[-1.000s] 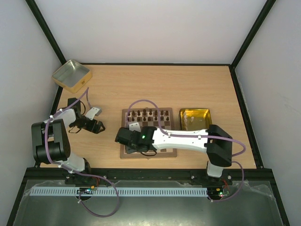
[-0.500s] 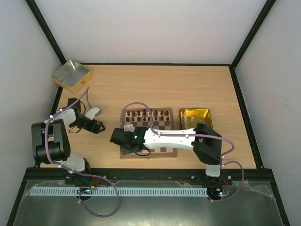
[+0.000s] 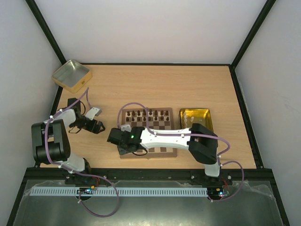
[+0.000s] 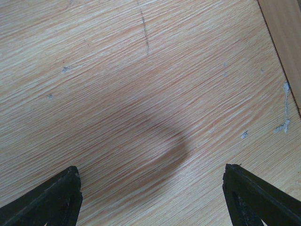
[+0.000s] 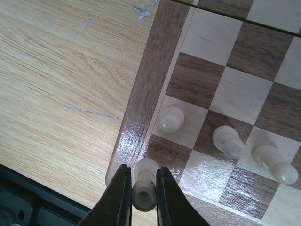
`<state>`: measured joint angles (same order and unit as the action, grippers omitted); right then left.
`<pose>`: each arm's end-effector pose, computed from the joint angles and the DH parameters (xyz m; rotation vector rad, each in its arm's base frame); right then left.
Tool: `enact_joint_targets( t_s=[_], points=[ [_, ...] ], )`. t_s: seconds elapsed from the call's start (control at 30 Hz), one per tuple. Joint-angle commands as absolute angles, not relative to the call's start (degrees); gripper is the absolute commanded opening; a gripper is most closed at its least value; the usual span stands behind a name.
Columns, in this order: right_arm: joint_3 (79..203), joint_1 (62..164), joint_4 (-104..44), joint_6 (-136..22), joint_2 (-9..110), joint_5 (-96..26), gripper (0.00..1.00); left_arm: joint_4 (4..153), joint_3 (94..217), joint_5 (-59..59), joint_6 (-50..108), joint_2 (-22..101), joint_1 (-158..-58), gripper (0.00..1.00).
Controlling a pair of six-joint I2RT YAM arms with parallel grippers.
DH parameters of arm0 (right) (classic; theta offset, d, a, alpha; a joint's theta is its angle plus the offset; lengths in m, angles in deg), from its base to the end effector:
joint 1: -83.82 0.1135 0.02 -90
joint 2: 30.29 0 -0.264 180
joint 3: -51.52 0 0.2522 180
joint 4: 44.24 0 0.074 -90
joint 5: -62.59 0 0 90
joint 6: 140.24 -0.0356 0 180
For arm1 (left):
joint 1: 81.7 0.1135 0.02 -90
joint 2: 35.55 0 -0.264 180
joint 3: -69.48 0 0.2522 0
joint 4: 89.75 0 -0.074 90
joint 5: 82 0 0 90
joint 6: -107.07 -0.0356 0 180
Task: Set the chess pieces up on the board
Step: Place the chess piece on the chessboard.
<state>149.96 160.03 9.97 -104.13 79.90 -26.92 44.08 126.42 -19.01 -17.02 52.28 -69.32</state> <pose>0.0963 0.3910 0.2098 -0.5597 2.8510 0.5556 0.2478 0.0378 0.1448 0.5833 2.6496 -0.4772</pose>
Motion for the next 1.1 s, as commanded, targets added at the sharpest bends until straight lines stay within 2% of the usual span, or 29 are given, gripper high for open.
enact_joint_targets(
  t_s=[0.0, 0.67, 1.07],
  points=[
    [151.8, 160.2, 11.3, -103.3, 81.8, -25.9, 0.08, 41.0, 124.1, -15.0, -16.8, 52.9, -68.9, 0.83],
    [152.4, 159.8, 12.2, -103.9, 83.1, -24.2, 0.09, 40.5, 124.5, -15.8, -17.5, 53.3, -68.4, 0.83],
    [152.6, 159.8, 12.6, -103.8, 83.5, -24.3, 0.14, 40.4, 124.5, -16.0, -17.7, 53.6, -68.3, 0.83]
  ],
)
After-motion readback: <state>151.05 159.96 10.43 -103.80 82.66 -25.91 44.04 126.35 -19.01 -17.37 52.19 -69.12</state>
